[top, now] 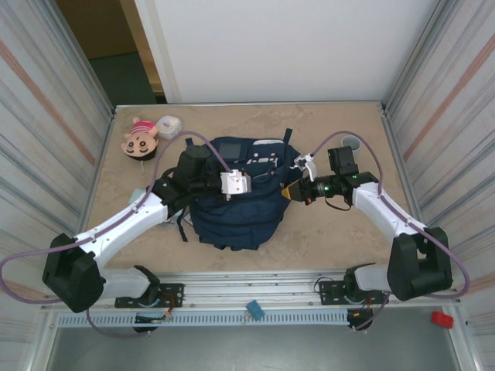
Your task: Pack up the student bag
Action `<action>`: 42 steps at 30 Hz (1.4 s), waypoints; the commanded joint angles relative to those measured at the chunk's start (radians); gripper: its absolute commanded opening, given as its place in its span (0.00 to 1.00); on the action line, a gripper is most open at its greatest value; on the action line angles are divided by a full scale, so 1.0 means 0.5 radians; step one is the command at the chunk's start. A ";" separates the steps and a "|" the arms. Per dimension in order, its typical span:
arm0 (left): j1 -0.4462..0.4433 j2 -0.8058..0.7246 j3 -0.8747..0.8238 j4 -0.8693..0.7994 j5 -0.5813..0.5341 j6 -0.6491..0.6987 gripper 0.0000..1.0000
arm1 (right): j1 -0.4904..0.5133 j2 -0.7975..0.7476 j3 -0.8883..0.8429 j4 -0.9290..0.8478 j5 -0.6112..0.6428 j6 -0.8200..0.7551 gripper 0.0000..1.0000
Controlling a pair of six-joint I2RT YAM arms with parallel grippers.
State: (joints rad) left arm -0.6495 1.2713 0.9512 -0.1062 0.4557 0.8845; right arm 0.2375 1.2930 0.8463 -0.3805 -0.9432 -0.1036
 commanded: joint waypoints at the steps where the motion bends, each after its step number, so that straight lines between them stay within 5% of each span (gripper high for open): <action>1: -0.026 -0.061 0.042 0.204 -0.165 -0.022 0.00 | 0.026 -0.178 -0.018 0.025 -0.100 0.071 0.00; 11: -0.123 0.039 0.045 0.366 -0.432 -0.132 0.00 | 0.244 -0.374 -0.007 0.076 -0.116 0.444 0.00; 21: -0.189 0.116 0.025 0.538 -0.498 -0.264 0.00 | 0.627 -0.429 -0.101 0.370 0.170 1.249 0.02; 25: -0.188 0.083 0.001 0.553 -0.438 -0.254 0.00 | 0.606 -0.465 -0.067 0.197 0.297 1.359 0.14; 29: -0.168 0.020 -0.050 0.562 -0.345 -0.244 0.00 | 0.450 -0.583 0.001 0.023 0.320 1.486 0.36; 33: -0.133 -0.041 -0.107 0.610 -0.229 -0.262 0.00 | 0.300 -0.808 -0.104 0.161 0.403 1.835 0.70; 42: -0.102 -0.085 -0.155 0.670 -0.080 -0.281 0.00 | 0.259 -0.731 -0.274 0.523 0.527 2.704 0.80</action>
State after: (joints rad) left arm -0.7078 1.2884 0.8700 0.0948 0.3588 0.7574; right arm 0.3668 0.8959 0.7399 -0.2131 -0.7025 1.0435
